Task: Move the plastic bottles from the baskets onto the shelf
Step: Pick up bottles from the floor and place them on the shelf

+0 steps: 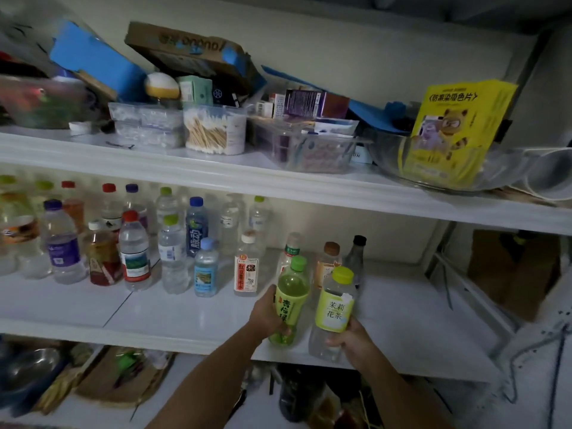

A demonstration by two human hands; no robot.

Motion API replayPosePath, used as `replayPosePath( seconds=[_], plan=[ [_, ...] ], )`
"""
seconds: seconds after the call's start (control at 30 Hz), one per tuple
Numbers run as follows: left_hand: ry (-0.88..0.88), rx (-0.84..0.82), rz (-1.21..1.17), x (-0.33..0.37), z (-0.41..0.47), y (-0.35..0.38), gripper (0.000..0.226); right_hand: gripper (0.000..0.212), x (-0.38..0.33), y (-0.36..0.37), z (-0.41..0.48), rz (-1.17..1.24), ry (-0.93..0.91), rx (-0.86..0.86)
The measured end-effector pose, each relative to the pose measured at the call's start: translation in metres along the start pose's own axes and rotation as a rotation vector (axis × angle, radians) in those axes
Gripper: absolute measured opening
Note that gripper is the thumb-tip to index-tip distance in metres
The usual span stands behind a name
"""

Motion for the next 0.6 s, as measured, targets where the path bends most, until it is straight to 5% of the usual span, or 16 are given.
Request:
replayPosePath(
  seconds=[0.6],
  plan=[
    [-0.108,0.058,-0.104,-0.034,0.052,0.022,0.088,0.061,0.014,-0.011,0.075,-0.054,0.047,-0.095]
  ],
)
Point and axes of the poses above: each hand's wrist, its own z-axis towards the middle knuckle, its own y-axis out of the palm, x = y × z, the point moved 1 cm from there along z, towards the middle knuckle, and after that the axes turned 2 degrees about -x, right-handed, at the moved point
